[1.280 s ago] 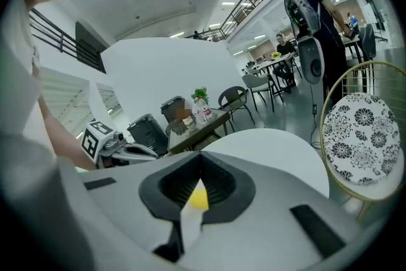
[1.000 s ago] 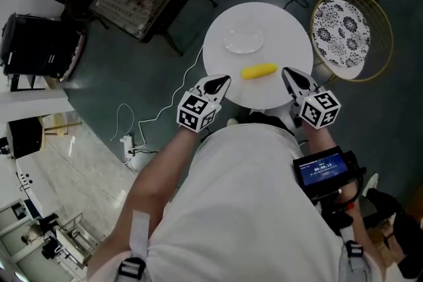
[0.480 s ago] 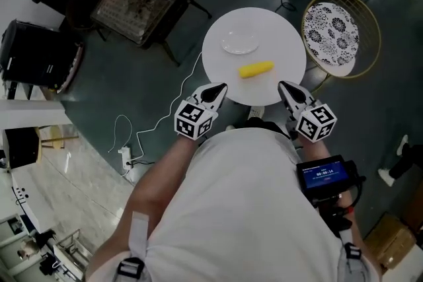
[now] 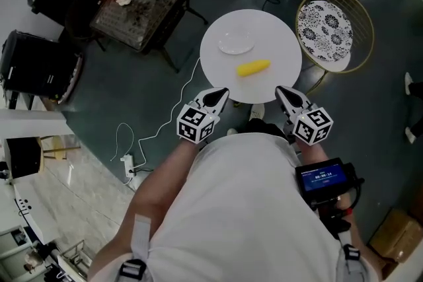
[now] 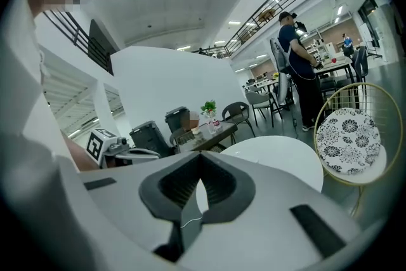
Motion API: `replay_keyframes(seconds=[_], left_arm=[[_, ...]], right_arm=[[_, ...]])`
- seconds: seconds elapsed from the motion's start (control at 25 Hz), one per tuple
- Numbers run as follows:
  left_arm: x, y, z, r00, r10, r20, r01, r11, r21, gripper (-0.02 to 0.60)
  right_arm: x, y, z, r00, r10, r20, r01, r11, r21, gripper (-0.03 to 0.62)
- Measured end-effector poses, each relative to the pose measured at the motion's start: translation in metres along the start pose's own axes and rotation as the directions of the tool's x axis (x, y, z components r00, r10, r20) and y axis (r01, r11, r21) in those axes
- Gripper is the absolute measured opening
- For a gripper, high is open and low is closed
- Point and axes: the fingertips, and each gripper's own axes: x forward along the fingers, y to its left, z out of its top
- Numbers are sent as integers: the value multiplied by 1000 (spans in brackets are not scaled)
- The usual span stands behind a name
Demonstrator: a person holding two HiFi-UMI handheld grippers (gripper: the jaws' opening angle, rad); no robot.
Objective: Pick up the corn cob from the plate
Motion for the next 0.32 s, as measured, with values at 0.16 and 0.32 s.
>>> replay_keyframes(seconds=[0.16,0.32], left_arm=[[-4,-11,-4,1000,-10,-4,10,1000,6,9],[-16,-29,-15,1000,-11,-4,11,1000,14,9]], right_arm=[[-10,6,-10,1000,-6,-5,6,1000,7,6],[-29,19,-23,1000,-9,0,9,1000,9,6]])
